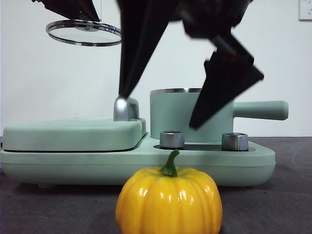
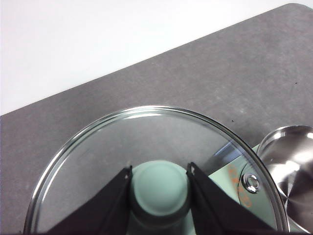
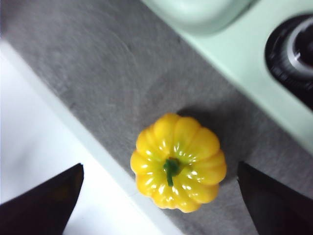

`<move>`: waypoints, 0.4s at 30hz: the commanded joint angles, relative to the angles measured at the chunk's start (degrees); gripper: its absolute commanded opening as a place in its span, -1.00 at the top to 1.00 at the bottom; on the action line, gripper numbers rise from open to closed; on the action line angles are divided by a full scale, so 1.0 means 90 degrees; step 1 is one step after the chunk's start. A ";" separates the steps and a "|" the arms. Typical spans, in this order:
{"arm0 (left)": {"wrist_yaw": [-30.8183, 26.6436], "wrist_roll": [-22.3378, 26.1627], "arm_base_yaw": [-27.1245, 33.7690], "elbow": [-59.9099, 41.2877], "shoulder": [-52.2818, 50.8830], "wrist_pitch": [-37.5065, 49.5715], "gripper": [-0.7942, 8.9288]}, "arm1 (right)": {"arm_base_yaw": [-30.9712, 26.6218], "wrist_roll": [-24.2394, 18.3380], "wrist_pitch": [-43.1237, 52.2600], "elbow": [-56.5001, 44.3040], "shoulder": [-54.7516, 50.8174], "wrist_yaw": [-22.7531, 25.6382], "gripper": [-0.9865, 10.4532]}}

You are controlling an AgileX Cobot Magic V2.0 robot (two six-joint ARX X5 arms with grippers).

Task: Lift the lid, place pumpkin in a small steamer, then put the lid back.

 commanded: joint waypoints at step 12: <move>0.0036 0.0017 -0.0010 0.0211 -0.0027 0.0185 0.66 | 0.0415 0.0418 0.0012 0.0124 0.1003 0.0073 -0.11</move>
